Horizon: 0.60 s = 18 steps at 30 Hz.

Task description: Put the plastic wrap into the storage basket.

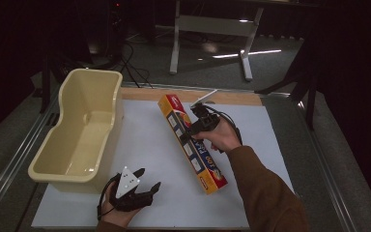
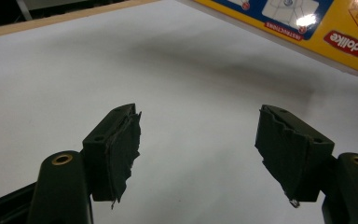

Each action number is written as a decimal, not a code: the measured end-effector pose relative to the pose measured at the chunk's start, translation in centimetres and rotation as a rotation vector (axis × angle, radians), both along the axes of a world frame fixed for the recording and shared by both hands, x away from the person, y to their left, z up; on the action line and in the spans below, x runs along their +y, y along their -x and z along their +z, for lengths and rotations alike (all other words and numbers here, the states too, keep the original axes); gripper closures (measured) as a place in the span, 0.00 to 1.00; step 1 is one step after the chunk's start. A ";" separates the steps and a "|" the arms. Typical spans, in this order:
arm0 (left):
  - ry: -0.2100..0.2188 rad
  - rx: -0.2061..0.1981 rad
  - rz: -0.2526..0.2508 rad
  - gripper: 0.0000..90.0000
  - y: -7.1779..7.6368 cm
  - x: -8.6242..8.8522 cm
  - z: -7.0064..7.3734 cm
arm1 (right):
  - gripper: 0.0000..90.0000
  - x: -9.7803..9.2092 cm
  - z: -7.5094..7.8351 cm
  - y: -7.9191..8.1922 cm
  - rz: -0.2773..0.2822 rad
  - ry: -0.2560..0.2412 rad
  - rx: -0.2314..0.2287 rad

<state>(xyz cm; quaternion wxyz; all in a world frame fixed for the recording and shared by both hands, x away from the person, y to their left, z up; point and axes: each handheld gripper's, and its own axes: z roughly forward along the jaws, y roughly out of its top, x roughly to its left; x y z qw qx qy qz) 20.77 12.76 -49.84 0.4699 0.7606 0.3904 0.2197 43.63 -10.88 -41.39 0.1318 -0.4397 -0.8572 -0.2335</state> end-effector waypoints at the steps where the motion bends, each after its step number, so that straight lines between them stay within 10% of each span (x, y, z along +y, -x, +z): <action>1: 0.000 0.000 0.000 0.33 0.0 0.0 0.0 | 0.46 0.1 0.1 -0.1 0.001 -0.005 -0.001; 18: 0.007 -0.002 -0.008 0.33 0.1 0.0 0.0 | 0.46 2.6 2.5 -1.3 -0.040 -0.132 0.036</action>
